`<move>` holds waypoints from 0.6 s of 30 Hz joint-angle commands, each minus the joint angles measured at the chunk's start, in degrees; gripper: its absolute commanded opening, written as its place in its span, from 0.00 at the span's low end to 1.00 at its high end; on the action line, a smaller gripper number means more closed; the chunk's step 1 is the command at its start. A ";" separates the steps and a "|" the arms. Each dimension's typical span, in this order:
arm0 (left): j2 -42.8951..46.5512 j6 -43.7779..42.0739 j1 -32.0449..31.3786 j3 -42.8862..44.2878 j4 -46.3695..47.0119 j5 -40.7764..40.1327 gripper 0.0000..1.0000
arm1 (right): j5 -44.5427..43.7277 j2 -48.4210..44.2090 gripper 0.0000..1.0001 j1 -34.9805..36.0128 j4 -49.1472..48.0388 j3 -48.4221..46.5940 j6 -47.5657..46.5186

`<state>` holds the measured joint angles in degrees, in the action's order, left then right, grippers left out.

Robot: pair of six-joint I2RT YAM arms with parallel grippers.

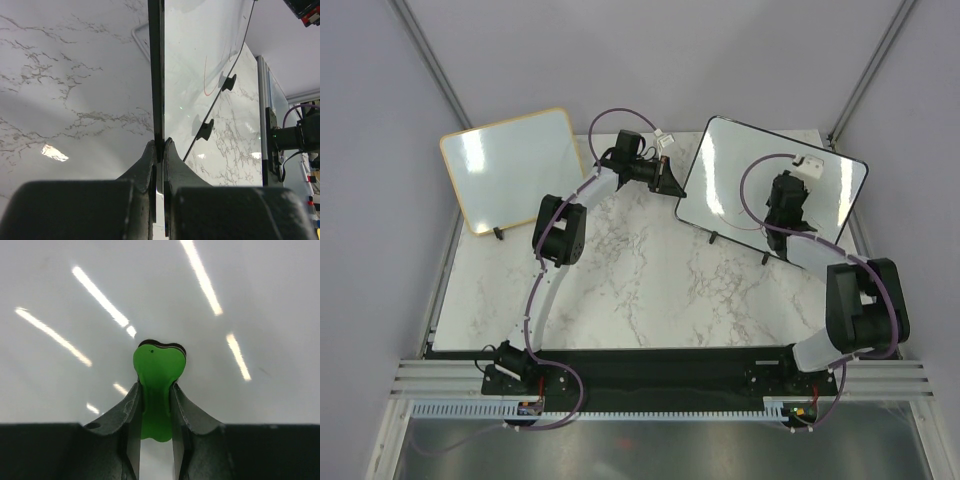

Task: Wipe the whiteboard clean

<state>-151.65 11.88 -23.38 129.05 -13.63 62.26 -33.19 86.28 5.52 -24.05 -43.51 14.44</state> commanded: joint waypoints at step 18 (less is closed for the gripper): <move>2.33 -3.97 0.70 1.73 0.36 -4.34 0.02 | 3.37 -16.14 0.00 -15.63 1.91 11.52 0.16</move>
<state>-151.55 11.46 -23.44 129.05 -13.82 62.06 -32.62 71.57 -10.63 -21.80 -31.35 18.26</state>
